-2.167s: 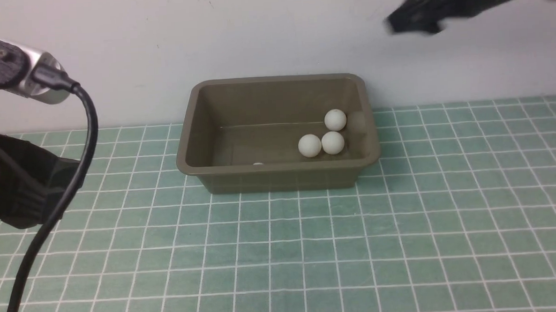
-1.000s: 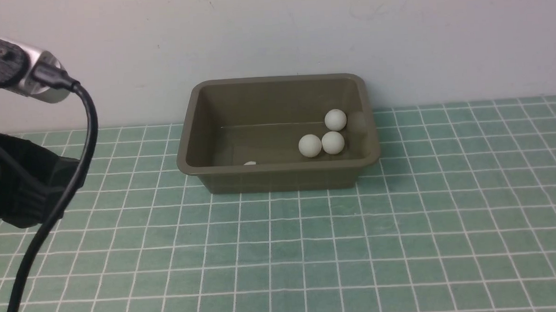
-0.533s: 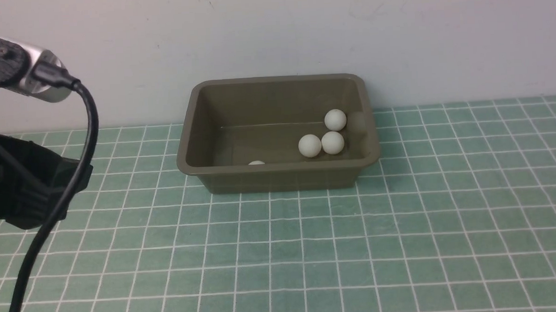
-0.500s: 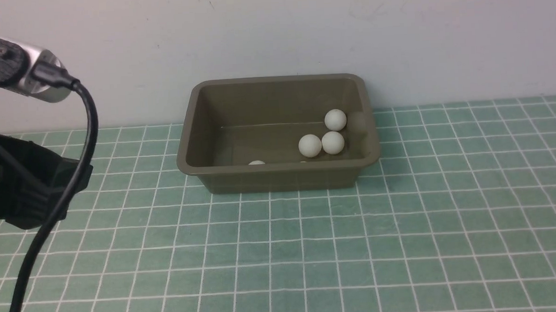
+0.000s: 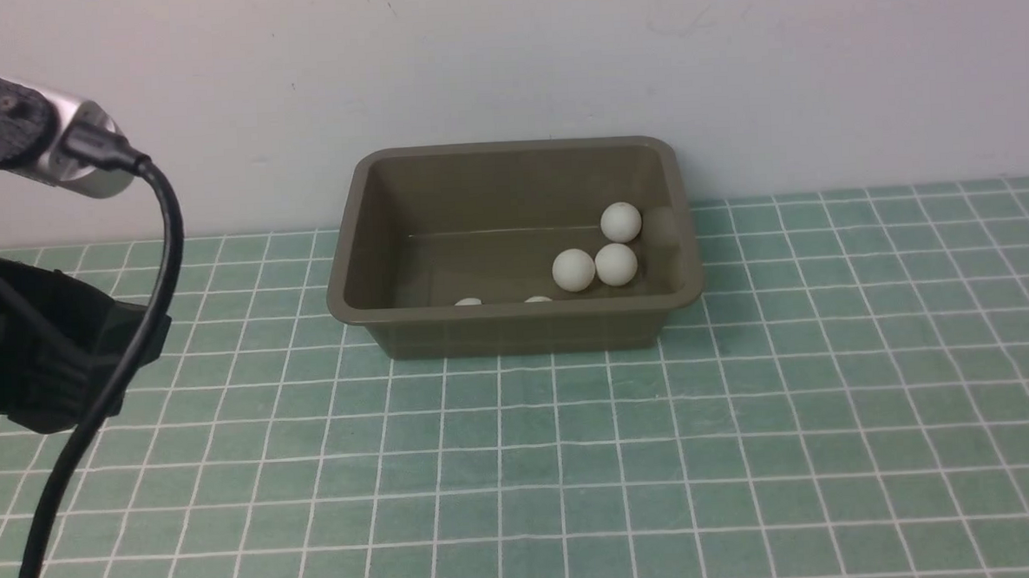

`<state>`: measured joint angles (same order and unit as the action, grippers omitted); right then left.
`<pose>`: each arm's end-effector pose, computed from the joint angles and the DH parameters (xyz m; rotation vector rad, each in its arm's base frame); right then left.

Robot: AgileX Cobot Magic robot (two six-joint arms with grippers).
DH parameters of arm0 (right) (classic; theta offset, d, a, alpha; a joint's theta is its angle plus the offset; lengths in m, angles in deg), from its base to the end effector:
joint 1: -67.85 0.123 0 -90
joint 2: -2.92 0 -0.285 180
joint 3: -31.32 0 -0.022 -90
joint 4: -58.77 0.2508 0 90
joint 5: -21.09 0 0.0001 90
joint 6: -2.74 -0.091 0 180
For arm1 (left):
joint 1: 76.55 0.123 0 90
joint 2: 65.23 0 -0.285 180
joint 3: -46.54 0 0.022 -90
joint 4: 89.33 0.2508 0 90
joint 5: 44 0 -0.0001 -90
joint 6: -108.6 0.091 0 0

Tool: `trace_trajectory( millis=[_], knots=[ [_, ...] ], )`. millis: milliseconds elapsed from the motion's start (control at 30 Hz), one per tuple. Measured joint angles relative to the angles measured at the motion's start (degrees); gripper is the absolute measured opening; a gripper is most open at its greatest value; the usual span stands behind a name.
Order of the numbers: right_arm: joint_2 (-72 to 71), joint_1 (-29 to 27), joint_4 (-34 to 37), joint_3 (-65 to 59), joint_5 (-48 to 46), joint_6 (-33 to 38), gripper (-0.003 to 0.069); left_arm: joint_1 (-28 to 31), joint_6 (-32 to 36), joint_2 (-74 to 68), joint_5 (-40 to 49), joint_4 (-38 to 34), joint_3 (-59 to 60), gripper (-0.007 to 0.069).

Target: Put the table tennis balls in the box on the green coffee tablecloth.

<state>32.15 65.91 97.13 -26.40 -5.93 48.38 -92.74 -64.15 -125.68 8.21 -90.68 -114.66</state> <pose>0.0840 0.0229 0.2694 -0.3322 1.8566 0.1232 0.1627 -0.0490 0.3790 0.4597 2.2501 -0.1095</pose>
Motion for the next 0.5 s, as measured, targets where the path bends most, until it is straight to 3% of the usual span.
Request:
trace_trajectory(
  millis=[400,500],
  knots=[
    [0.0,0.0,-0.1,0.0,-4.4,0.0,0.0316,0.0,0.0,0.0,0.0,0.0,0.0,0.0469],
    [-0.3,0.0,-3.9,-0.5,-3.7,-1.6,0.0316,0.0,0.0,0.0,0.0,0.0,0.0,0.0469]
  ],
)
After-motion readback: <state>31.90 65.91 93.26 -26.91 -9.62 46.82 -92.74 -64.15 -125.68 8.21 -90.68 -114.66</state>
